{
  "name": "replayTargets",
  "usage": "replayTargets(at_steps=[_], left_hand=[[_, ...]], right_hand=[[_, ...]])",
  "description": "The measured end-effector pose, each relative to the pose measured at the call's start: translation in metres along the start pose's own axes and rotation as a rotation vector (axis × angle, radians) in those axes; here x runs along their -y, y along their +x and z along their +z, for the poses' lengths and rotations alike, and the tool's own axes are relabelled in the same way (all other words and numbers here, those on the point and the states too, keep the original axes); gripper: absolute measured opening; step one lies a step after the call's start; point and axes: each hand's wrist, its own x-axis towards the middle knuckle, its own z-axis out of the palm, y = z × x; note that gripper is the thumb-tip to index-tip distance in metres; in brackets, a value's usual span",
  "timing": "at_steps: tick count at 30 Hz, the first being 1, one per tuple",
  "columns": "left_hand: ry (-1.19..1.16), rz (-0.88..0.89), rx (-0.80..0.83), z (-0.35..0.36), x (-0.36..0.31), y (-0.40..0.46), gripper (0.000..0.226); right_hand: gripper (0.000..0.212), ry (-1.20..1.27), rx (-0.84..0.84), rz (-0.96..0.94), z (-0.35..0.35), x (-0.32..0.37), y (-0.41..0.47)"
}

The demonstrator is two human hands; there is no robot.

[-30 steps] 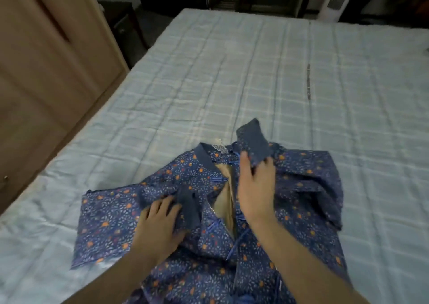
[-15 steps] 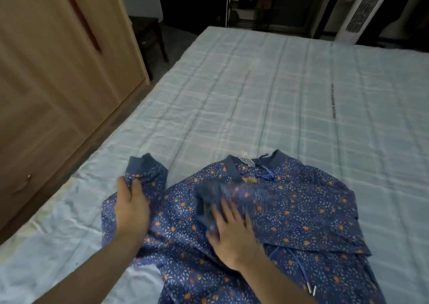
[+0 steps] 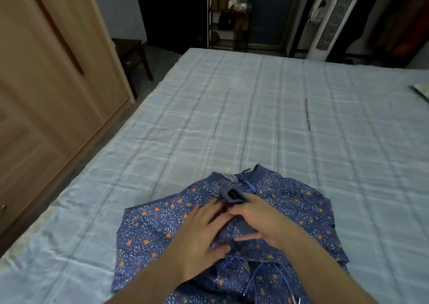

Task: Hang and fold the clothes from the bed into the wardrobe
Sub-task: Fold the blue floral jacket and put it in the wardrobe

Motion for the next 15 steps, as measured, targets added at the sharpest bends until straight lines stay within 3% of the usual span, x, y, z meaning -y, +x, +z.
replayTargets(at_steps=[2,5,6,8,11,13,15], left_hand=[[0.097,0.009,0.07,0.011,0.003,-0.013,0.083],[0.077,-0.036,-0.166,0.013,0.009,-0.033,0.065],[0.053,-0.101,-0.254,0.013,0.014,-0.037,0.058],[0.004,-0.305,-0.265,0.014,0.026,-0.044,0.053],[0.011,-0.526,-0.078,0.031,0.05,-0.054,0.055],[0.092,-0.51,0.091,0.041,0.054,-0.06,0.059],[0.182,-0.431,0.146,0.04,0.047,-0.056,0.07]], right_hand=[[0.029,0.015,-0.117,0.023,-0.024,-0.008,-0.004],[0.015,0.125,-0.395,0.036,-0.074,-0.025,-0.003],[0.01,0.17,-0.496,0.045,-0.093,-0.034,-0.003],[0.01,0.15,-0.63,0.035,-0.128,-0.052,0.002],[0.031,-0.241,-0.738,0.097,-0.15,-0.077,0.0],[0.057,-0.522,-0.811,0.145,-0.149,-0.097,-0.001],[0.076,-0.852,-0.862,0.027,-0.139,-0.116,-0.002]])
